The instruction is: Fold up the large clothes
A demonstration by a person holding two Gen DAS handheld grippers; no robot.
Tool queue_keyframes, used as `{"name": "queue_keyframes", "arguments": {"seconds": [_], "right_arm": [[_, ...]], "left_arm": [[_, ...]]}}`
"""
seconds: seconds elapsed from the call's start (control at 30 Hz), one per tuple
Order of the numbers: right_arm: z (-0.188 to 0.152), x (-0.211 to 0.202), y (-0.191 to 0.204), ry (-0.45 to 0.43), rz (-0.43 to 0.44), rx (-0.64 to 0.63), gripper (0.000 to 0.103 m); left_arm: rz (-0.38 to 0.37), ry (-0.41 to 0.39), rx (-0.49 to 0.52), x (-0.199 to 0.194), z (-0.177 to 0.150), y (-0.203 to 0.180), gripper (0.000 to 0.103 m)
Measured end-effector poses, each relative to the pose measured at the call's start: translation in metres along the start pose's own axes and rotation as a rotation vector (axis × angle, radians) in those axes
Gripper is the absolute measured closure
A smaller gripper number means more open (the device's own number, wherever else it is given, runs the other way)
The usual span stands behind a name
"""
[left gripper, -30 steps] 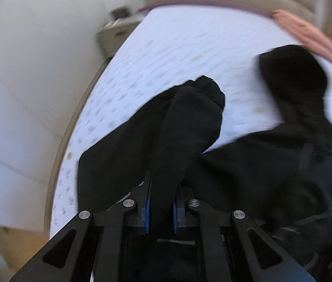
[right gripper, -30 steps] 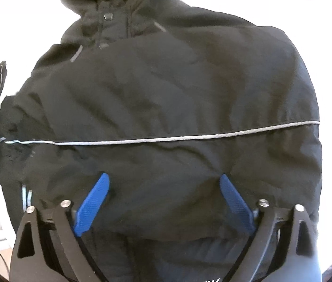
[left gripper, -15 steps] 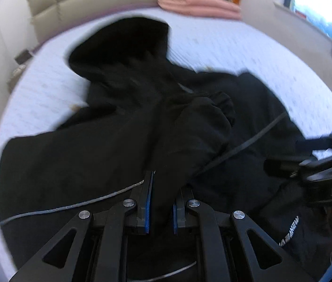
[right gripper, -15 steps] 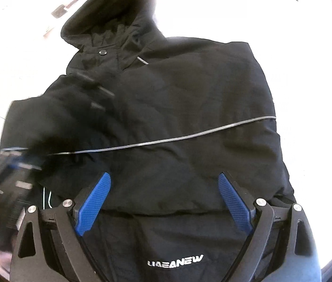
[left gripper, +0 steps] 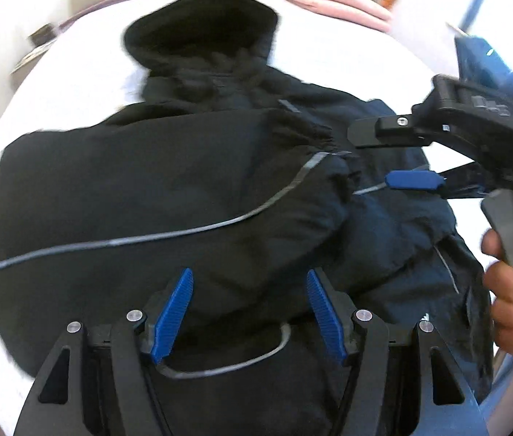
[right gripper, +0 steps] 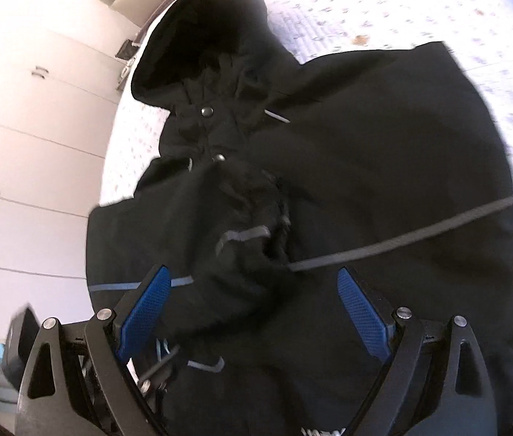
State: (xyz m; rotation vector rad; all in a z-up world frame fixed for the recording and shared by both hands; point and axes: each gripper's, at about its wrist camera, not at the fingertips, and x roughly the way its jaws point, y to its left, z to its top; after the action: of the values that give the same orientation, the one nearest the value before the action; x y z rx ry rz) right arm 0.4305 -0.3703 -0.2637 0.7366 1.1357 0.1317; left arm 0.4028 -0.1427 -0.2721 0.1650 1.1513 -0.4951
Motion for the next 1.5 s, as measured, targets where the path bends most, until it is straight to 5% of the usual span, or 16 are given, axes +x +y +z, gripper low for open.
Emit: {"name": "queue_keyframes", "arguments": {"seconds": [0.17, 0.23, 0.33, 0.53, 0.63, 0.67, 0.77, 0.9, 1.1, 1.23, 1.37, 1.5], "right_arm": [[0.017, 0.042, -0.008, 0.101, 0.078, 0.046, 0.036], [0.016, 0.054, -0.007, 0.141, 0.096, 0.031, 0.061], [0.007, 0.042, 0.012, 0.11, 0.062, -0.075, 0.07], [-0.001, -0.044, 0.032, -0.065, -0.127, -0.251, 0.071], [0.003, -0.089, 0.015, -0.143, -0.244, -0.261, 0.071], [0.004, -0.095, 0.007, -0.145, -0.264, -0.252, 0.071], [0.007, -0.08, -0.023, -0.092, -0.326, -0.213, 0.07], [0.003, -0.017, -0.063, 0.029, -0.427, -0.176, 0.07], [0.003, -0.005, -0.071, 0.03, -0.397, -0.159, 0.069], [0.016, -0.03, -0.069, 0.073, -0.338, -0.123, 0.053], [0.022, -0.069, -0.024, -0.025, -0.338, -0.25, 0.04], [0.029, -0.044, 0.027, -0.038, -0.266, -0.345, 0.04]], "left_arm": [[0.072, -0.023, -0.112, -0.02, -0.008, 0.029, 0.036], [0.108, -0.043, -0.152, -0.025, -0.005, 0.04, 0.036], [0.164, -0.083, -0.219, -0.037, 0.002, 0.056, 0.036], [0.226, -0.125, -0.272, -0.037, 0.027, 0.073, 0.036], [0.206, -0.056, -0.259, -0.01, 0.037, 0.068, 0.036], [0.179, 0.021, -0.244, 0.011, 0.04, 0.064, 0.036], [0.213, 0.108, -0.191, 0.046, 0.039, 0.052, 0.037], [0.277, 0.101, -0.165, 0.062, 0.037, 0.046, 0.036], [0.242, 0.082, -0.154, 0.051, 0.037, 0.051, 0.037], [0.248, 0.056, -0.202, 0.012, 0.041, 0.066, 0.038], [0.157, -0.01, -0.262, -0.016, 0.051, 0.077, 0.038], [0.138, 0.015, -0.238, 0.008, 0.063, 0.065, 0.038]]}}
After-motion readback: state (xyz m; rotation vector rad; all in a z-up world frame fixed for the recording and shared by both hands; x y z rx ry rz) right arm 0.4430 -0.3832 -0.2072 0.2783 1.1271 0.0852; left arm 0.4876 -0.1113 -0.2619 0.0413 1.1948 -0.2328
